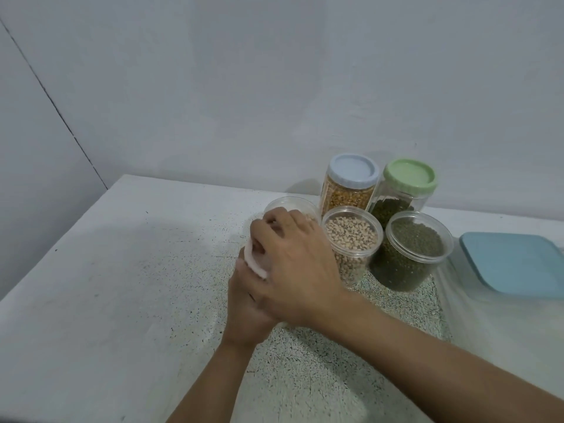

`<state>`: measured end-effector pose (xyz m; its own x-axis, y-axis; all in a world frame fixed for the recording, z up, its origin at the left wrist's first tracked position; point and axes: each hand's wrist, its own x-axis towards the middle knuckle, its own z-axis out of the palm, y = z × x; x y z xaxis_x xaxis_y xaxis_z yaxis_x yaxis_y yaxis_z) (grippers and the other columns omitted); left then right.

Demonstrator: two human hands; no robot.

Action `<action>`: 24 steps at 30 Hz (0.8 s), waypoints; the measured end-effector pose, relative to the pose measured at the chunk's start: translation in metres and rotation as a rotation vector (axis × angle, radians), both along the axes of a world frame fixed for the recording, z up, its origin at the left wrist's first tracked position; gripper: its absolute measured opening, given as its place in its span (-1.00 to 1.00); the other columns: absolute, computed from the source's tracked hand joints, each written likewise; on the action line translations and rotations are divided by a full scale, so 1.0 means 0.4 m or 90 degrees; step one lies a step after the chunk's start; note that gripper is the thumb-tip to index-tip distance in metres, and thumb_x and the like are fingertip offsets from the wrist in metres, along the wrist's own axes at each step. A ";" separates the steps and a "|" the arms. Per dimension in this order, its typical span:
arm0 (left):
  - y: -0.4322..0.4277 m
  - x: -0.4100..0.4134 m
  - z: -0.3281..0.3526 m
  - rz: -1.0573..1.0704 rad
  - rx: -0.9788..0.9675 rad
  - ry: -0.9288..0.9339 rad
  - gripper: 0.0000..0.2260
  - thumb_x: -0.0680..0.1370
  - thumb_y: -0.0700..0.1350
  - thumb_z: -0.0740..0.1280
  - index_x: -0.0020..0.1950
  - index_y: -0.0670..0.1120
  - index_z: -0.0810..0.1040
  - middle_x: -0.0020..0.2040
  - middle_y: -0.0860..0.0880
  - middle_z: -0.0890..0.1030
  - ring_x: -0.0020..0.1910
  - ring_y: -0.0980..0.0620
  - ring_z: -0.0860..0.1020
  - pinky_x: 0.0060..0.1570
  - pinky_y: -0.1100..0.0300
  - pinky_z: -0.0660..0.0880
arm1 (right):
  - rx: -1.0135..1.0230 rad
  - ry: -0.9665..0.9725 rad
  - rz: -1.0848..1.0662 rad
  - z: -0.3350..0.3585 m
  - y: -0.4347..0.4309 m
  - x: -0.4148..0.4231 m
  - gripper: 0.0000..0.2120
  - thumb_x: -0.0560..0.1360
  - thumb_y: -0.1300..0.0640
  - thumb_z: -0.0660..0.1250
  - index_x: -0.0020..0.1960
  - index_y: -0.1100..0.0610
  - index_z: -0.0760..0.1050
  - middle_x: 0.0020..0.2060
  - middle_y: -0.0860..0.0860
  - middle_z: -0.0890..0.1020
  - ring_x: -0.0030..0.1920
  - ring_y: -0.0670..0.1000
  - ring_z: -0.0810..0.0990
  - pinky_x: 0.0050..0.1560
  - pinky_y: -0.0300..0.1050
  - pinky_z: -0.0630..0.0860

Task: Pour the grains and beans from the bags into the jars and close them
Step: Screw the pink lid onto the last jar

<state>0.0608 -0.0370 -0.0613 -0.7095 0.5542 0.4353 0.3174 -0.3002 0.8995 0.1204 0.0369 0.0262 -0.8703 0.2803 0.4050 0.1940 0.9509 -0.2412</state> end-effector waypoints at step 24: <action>-0.013 -0.020 -0.043 -0.058 -0.015 -0.100 -0.45 0.26 -0.20 0.59 0.20 -0.18 0.51 -0.11 -0.01 0.71 -0.14 0.09 0.68 -0.19 0.25 0.57 | 0.134 -0.215 -0.023 0.088 0.004 -0.018 -0.47 0.53 -0.32 0.08 0.29 0.05 0.33 0.12 0.07 0.42 -0.02 0.08 0.34 -0.19 0.01 0.36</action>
<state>0.0527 -0.0420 -0.0786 -0.7140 0.6279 0.3096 0.1453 -0.2998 0.9429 0.1132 0.0384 0.0613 -0.9553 0.2545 0.1502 0.2632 0.9639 0.0408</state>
